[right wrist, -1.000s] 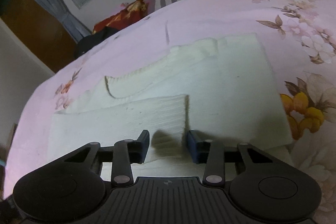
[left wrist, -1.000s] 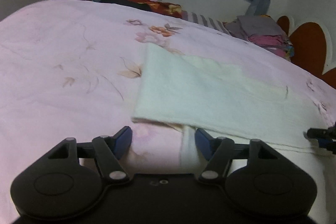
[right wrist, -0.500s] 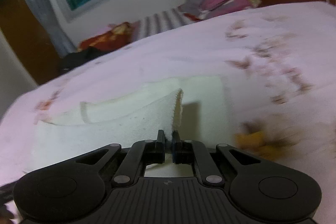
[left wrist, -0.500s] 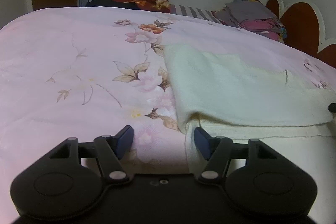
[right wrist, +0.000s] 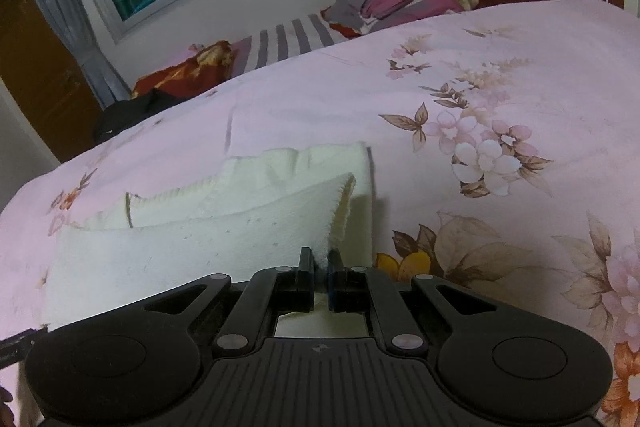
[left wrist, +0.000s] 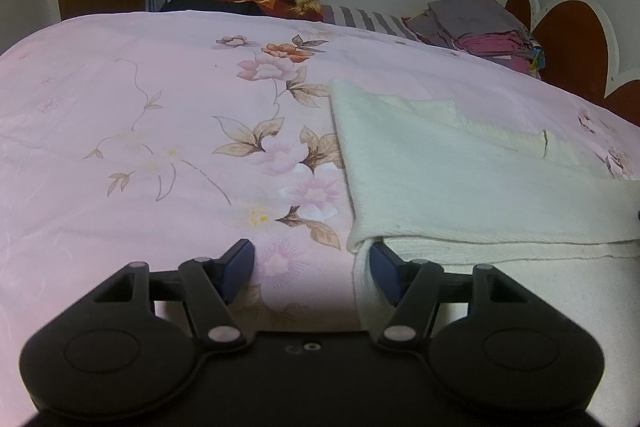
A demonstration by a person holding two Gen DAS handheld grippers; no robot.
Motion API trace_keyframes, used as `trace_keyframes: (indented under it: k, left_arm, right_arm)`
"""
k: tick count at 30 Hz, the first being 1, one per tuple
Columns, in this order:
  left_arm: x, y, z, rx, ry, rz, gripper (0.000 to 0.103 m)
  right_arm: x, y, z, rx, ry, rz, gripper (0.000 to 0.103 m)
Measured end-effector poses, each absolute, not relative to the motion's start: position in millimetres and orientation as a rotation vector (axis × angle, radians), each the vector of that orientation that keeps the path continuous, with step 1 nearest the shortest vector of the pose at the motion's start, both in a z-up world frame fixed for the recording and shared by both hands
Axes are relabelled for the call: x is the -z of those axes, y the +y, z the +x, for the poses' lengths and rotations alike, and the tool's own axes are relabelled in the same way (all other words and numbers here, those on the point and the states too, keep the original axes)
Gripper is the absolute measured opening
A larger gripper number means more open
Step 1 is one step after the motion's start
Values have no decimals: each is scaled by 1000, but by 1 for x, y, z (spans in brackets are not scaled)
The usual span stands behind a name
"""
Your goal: Fold small clothes
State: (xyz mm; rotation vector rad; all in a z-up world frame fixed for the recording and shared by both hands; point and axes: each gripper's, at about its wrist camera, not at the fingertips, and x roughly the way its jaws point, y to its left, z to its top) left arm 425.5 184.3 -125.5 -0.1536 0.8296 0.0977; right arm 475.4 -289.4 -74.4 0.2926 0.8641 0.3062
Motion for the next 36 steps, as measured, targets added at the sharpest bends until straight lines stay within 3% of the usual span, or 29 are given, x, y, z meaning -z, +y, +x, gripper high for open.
trace_keyframes:
  k: [6,9,10,12,15,23,26,28,32,35,36]
  left_arm:
    - [125,185,427,-95,836,-153,63]
    - [115,189,422,-92,833,-178,56]
    - [107,188,415,-85,796,-180,56]
    - [92,181,408,-57,717,-159,56]
    - [78,161,412,37,636,-138,56]
    - [117,136,448,50,749,-26,50]
    - [128,159,446,6,787,-84,63]
    - [127,170,444,0,788,-122,62]
    - [112,174,445,-5,726,-128,55]
    - [115,175,459,34,764,-166,33]
    - [119,177,464,44,785,-192,31]
  right_arm:
    - [90,-285,485,-322,917,264,5]
    - [86,-289,483,-309,906,261,7]
    - [80,-292,481,-295,888,266,21]
    - [67,-301,472,-278,815,275,33]
    - [65,-302,473,-300,812,276,33]
    - [71,-273,471,-327,846,229,33]
    - [74,-276,469,-313,830,228,33]
    - [79,-283,472,-283,838,244,33]
    - [86,-302,478,-244,856,317,33]
    - [86,-305,479,-247,862,325,33]
    - [86,-305,479,-255,864,325,33]
